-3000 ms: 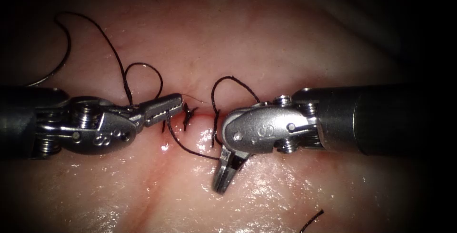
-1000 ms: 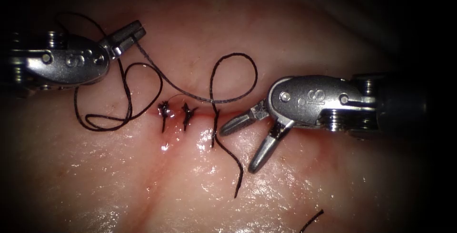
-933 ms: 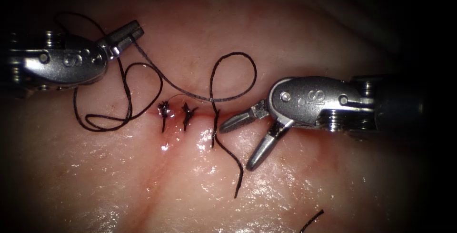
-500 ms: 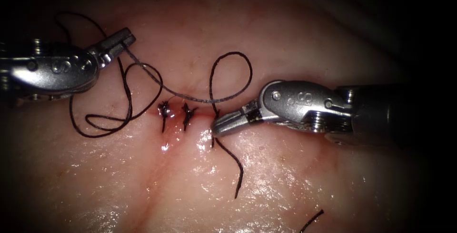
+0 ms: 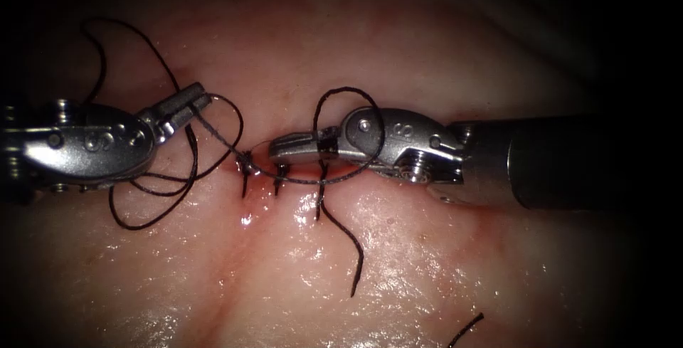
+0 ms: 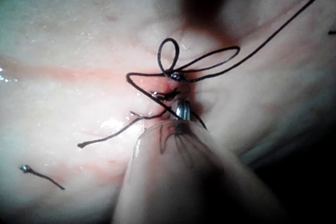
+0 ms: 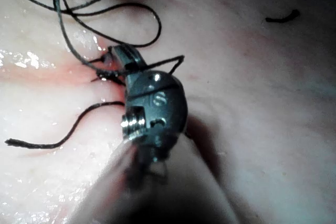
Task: Wound Closure
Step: Loop the suture clockwise around the right tool
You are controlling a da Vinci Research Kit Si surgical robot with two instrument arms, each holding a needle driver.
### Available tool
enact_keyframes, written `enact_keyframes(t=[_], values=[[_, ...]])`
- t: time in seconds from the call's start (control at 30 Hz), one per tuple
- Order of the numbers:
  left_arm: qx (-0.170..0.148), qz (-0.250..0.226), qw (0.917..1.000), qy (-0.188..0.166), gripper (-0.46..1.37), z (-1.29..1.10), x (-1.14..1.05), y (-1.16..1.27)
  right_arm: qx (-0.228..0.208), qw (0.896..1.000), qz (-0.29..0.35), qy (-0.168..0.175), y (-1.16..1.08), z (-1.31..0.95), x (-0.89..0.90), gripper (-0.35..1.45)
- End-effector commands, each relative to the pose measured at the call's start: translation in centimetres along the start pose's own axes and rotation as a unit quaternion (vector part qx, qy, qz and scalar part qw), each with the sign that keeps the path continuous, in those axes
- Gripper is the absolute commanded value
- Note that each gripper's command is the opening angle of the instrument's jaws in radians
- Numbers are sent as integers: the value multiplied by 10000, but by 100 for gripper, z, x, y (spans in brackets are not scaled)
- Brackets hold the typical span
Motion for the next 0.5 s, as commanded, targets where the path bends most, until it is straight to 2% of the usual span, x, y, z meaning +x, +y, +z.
enact_keyframes(t=[0.03,0.27,0.37,0.5], values=[[-27,17,10000,3,-35,2,2,-4,-60,9999,34,136,2,-2,1,-35],[-14,14,10000,3,-35,7,17,-18,-444,9979,127,462,10,-10,17,-35],[-20,-8,10000,-4,-35,9,23,-20,-646,9961,149,590,9,-12,20,-35],[-32,12,10000,31,-35,14,25,-26,-706,9950,237,659,8,-11,19,-35]])
